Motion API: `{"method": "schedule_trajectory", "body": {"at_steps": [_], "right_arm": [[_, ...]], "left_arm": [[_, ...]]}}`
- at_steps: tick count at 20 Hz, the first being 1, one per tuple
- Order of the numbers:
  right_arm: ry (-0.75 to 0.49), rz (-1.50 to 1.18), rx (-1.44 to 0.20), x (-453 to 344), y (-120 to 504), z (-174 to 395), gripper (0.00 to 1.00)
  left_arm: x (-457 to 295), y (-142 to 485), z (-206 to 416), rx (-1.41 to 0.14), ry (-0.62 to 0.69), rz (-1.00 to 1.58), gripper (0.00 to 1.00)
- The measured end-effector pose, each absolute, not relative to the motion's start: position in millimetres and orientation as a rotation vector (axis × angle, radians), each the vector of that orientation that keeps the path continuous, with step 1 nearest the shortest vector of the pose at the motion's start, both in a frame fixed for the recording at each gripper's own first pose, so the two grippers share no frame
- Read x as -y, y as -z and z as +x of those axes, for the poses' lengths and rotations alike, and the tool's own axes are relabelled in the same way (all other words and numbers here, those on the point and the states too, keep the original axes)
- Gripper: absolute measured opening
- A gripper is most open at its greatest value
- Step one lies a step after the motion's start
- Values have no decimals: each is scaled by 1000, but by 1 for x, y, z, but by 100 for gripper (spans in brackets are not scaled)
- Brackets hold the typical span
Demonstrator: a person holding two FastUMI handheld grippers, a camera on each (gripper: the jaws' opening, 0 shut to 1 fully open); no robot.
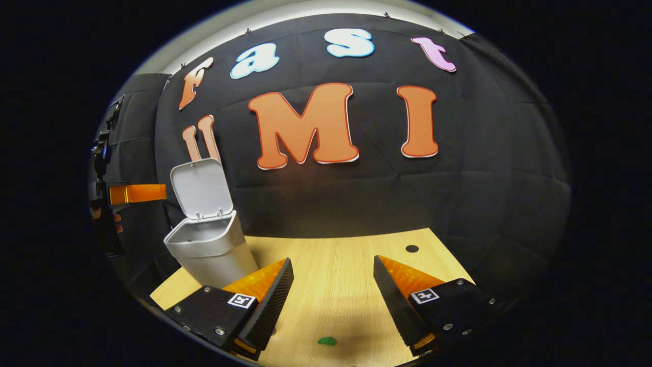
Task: Press the lid of the desktop garbage bin to open it, pick up the crumpled paper on the desktop and throw it into the bin, then pick up the pop can on the desktop and drop it into the bin, and finally close the garbage bin lid.
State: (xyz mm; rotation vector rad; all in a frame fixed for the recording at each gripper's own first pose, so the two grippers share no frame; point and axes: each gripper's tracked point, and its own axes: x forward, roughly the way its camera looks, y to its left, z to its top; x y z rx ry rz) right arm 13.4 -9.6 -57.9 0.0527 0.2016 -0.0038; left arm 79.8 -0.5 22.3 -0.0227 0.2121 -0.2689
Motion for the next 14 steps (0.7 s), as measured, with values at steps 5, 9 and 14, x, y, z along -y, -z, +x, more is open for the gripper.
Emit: {"method": "schedule_trajectory", "body": {"at_steps": [5, 9, 14], "right_arm": [[-25, -1, -386, 4, 134, 9, 95], [-70, -42, -564, -3, 209, -8, 95], [-127, 22, -800, -19, 285, -19, 96]], "left_arm": [[8, 0, 75, -238, 295, 34, 94], [11, 18, 72, -257, 313, 36, 95], [-3, 43, 66, -317, 303, 14, 95]]}}
